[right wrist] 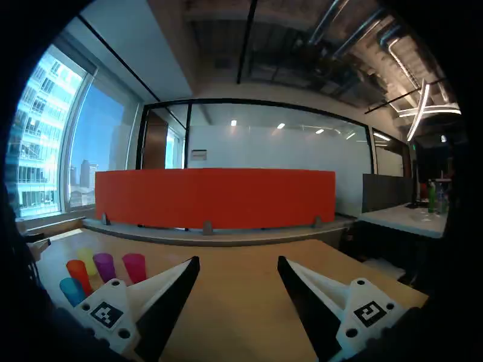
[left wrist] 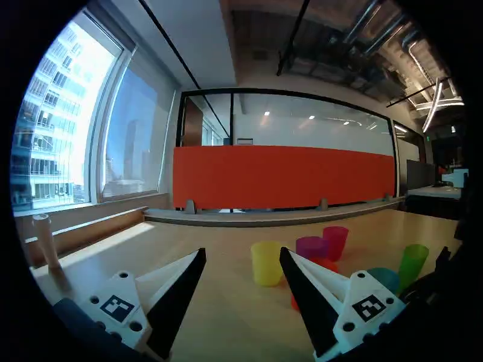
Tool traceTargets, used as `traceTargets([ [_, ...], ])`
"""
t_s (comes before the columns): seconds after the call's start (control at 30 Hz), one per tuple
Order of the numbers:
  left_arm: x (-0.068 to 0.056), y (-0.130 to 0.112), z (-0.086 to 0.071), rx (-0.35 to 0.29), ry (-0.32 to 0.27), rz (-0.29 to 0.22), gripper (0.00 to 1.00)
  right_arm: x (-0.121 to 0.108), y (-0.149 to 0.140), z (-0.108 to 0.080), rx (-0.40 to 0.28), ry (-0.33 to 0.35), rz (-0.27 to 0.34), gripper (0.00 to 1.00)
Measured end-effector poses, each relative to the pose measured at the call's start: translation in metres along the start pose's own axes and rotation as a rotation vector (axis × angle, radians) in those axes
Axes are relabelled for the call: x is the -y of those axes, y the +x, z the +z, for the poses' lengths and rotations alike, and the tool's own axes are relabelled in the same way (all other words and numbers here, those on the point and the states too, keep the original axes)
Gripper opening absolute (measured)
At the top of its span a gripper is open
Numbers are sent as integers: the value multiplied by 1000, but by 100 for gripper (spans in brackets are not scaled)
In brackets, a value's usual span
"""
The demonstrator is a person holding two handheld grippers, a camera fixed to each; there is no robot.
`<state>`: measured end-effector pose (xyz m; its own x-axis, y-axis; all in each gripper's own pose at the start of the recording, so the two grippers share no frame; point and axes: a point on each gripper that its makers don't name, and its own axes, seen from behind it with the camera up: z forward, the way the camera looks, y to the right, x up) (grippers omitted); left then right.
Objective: Pour water
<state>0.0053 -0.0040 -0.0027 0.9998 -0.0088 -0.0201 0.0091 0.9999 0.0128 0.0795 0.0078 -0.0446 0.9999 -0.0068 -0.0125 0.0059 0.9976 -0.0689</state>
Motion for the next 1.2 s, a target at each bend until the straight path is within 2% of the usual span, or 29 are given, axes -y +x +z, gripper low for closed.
traceTargets([
  [0.87,1,-4,2,19,1,8,90,2,1,0,-6,9,0,100],
  [1.2,1,-5,2,19,1,8,90,0,9,-1,-35,22,-2,100],
])
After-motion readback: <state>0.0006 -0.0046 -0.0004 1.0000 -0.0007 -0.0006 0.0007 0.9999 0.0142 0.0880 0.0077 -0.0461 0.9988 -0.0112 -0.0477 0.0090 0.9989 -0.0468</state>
